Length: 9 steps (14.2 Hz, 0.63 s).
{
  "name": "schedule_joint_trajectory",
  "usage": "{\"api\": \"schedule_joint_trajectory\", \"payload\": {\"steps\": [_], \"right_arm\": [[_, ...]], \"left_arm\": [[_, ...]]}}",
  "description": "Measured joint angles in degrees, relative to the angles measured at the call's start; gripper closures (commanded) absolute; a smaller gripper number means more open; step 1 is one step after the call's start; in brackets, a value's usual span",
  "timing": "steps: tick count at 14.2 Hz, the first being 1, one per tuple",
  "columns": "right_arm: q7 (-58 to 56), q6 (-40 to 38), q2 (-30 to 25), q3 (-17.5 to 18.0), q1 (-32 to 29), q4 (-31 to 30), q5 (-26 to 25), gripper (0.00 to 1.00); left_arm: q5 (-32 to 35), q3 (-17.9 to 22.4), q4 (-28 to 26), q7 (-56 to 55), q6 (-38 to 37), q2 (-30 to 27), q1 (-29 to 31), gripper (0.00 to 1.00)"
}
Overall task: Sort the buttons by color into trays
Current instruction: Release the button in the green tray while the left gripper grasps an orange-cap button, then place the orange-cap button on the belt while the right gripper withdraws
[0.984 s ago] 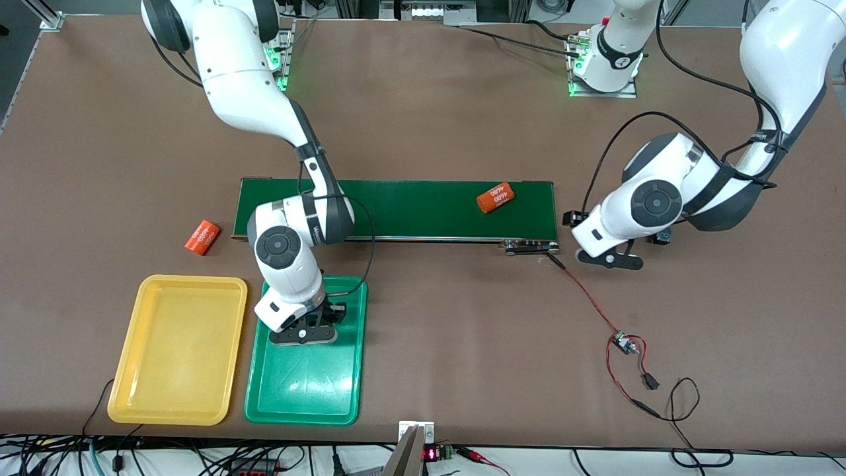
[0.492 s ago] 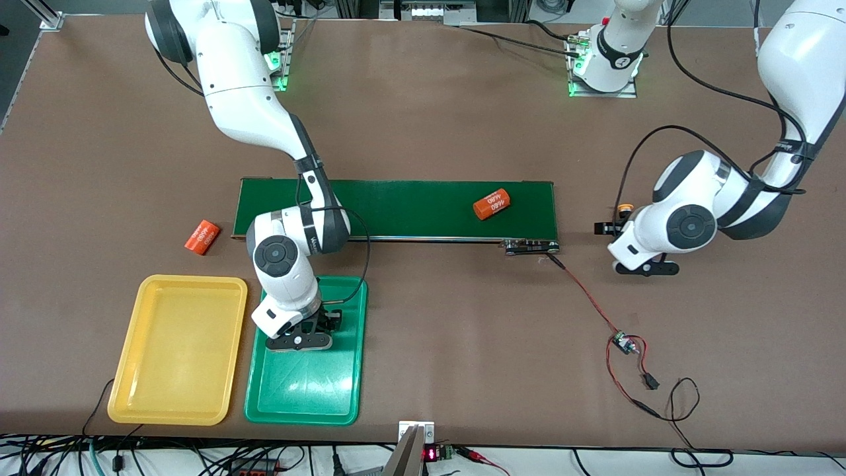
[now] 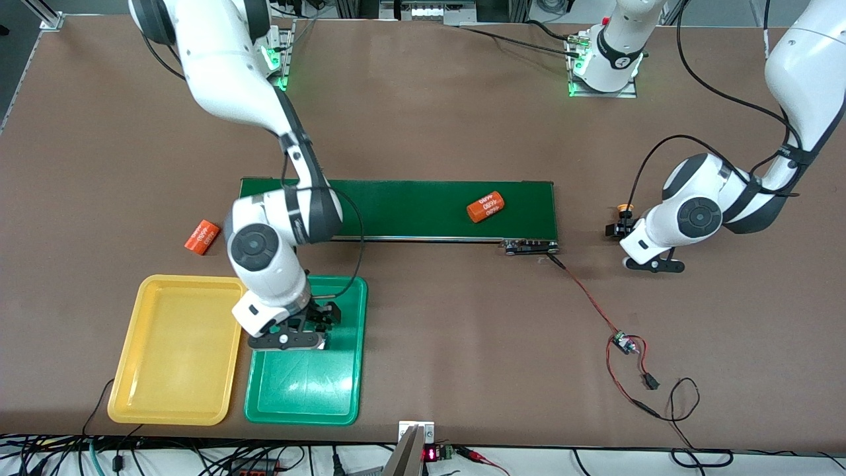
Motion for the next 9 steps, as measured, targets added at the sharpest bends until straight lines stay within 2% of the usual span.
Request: {"api": "schedule_joint_trajectory", "payload": {"steps": [2,6,9], "right_arm": [[0.0,-5.5,-4.8,-1.5,0.1,0.1,0.0,0.0],[0.0,-13.4,-12.1,-6.2,-0.2,0.1,0.0,0.0],[-0.1,-22.0,-15.4,-10.7,-0.6,-0.1,0.0,0.0]], "left_arm": [[0.0,0.6,-1.4,0.0,1.3,0.1,0.1,0.45],[0.0,0.2,-2.3,0.0,1.4,0.1,1.0,0.75],[0.0,-0.3,-2.5,0.4,1.0,0.0,1.8,0.77]]}}
